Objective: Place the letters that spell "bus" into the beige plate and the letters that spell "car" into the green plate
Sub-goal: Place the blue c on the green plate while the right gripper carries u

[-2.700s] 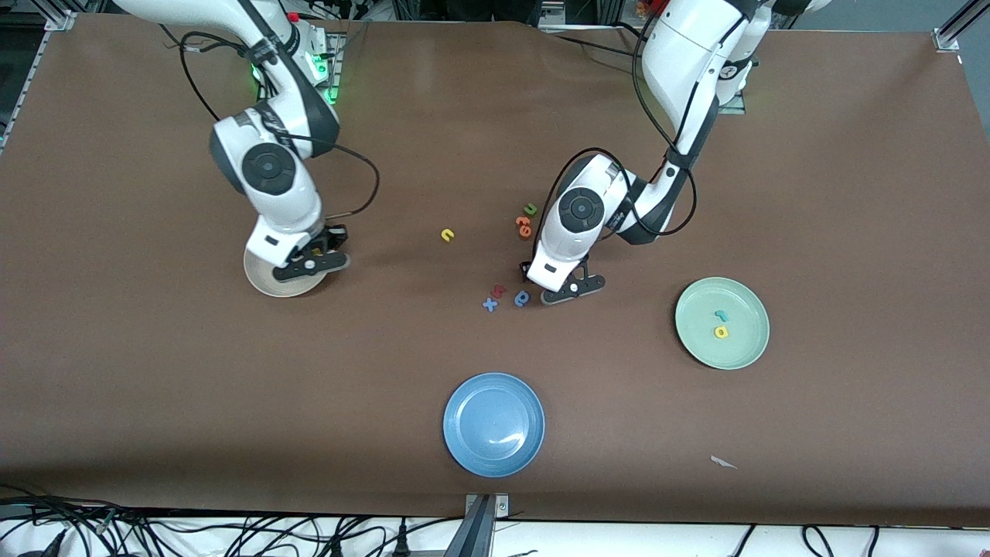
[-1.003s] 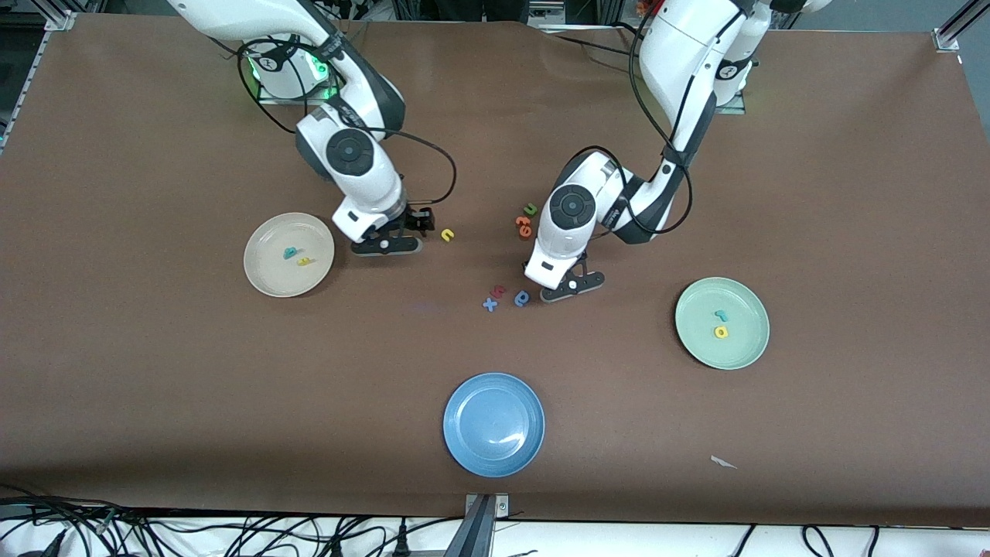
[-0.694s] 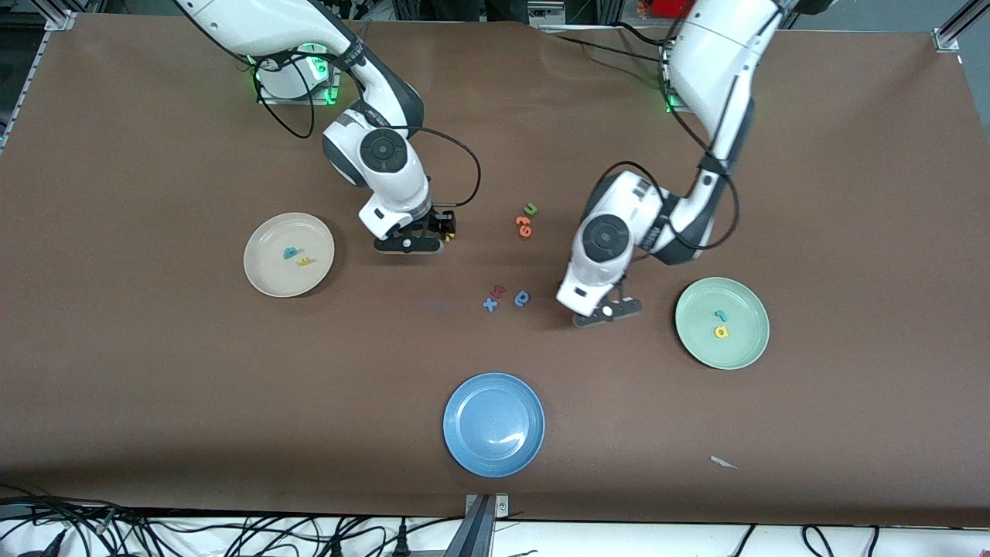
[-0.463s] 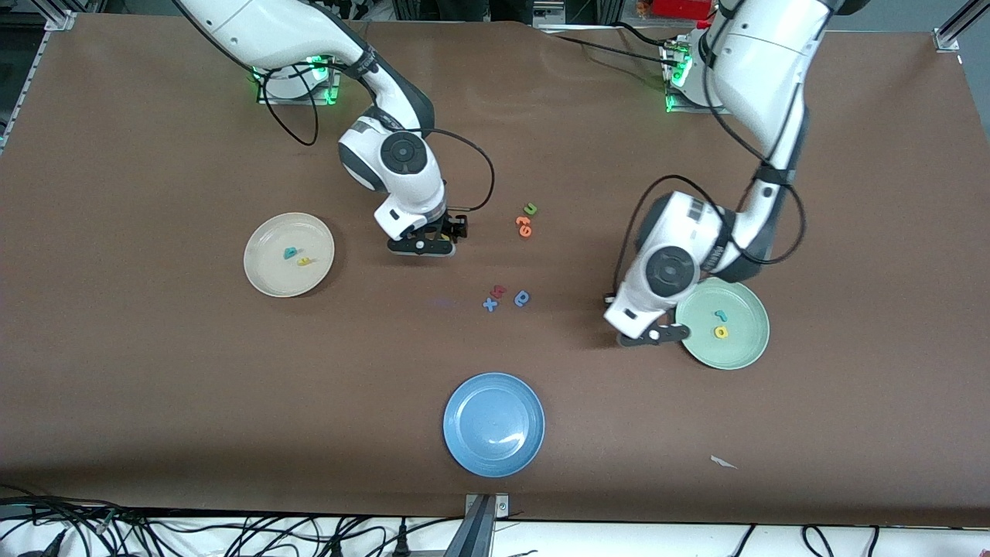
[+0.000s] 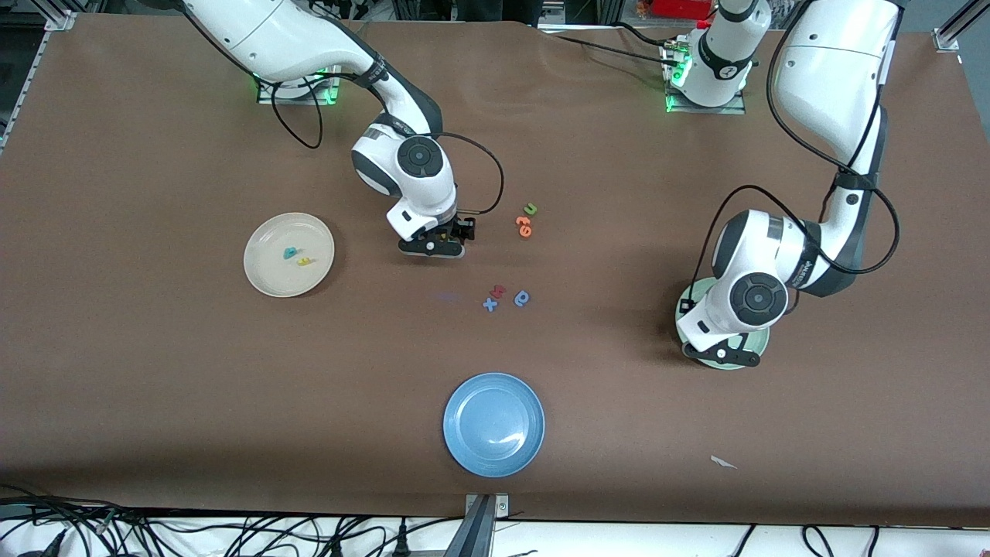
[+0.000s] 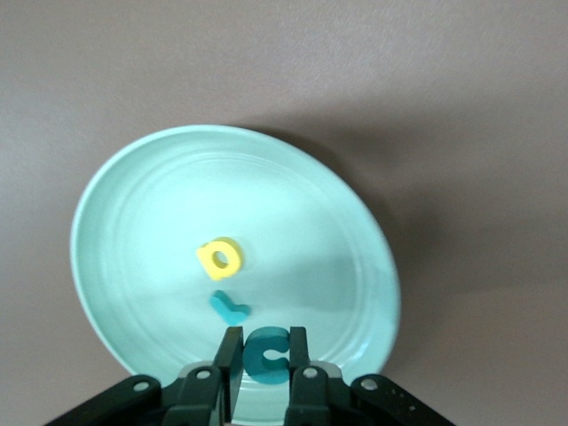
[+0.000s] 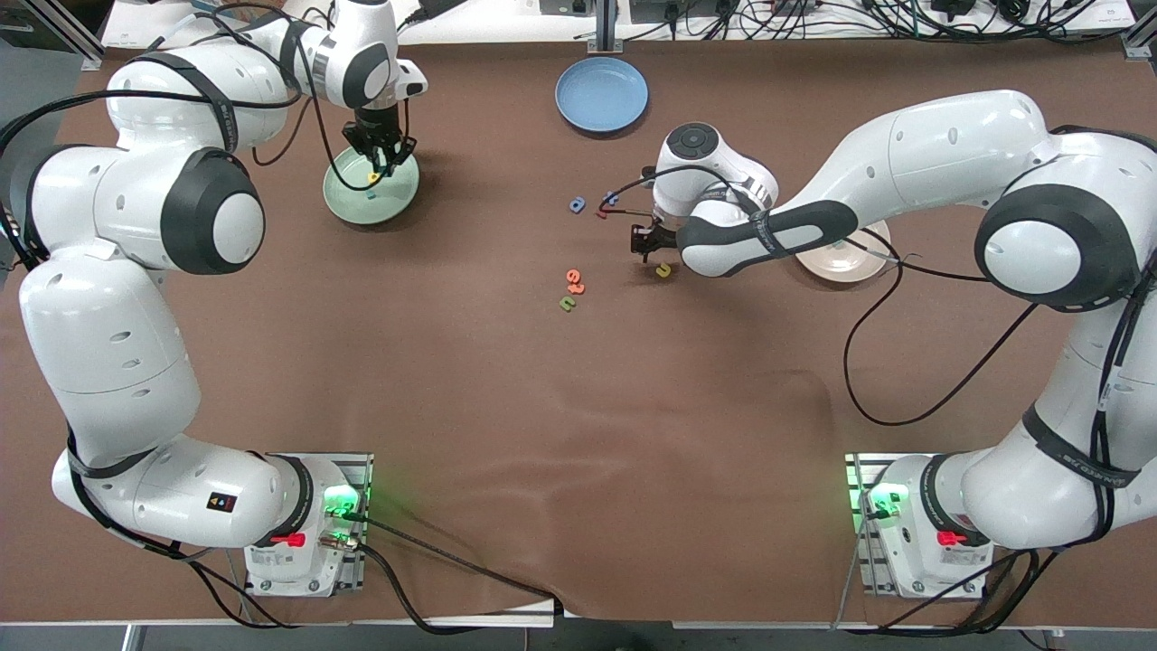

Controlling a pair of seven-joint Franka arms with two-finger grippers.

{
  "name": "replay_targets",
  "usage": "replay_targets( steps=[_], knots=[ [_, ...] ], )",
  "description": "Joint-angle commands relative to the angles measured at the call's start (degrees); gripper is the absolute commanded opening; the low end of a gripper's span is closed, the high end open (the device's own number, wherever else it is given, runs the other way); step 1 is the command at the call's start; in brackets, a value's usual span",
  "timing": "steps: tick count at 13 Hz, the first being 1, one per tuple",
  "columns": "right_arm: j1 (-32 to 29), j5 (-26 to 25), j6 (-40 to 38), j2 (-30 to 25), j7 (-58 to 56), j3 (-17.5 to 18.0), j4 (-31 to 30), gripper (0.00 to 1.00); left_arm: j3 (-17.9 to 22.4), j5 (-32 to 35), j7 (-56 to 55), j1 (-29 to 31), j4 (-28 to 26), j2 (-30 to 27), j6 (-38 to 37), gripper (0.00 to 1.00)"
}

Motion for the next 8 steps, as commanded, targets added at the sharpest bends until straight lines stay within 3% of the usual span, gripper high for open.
replay_targets(
  steps=[1,3,5,7,8],
  knots=[
    [0.4,-2.0,3.0,0.3,3.0,-0.2,-2.3,0.81,-0.5,1.6,2.5,1.8,0.8,-0.8,-1.4,1.00],
    [0.4,-2.1,6.5,-1.3,4.1,-0.6,-5.9,0.81,-0.6,1.1,-5.9,3.6,1.7,-2.7,-2.0,1.00],
    [0.4,-2.1,6.6,-1.5,4.1,-0.6,-6.1,0.81,-0.6,1.2,-6.5,4.7,2.1,-5.0,-5.0,1.00],
    [0.4,-2.9,6.6,-1.5,4.1,-0.6,-6.2,0.71,-0.5,1.5,-6.2,6.5,4.4,-6.8,-10.4,1.00],
    [0.4,-3.5,6.6,-1.5,4.1,-0.6,-6.2,0.61,-0.7,1.7,-6.2,7.5,6.6,-6.8,-13.2,1.00]
  ],
)
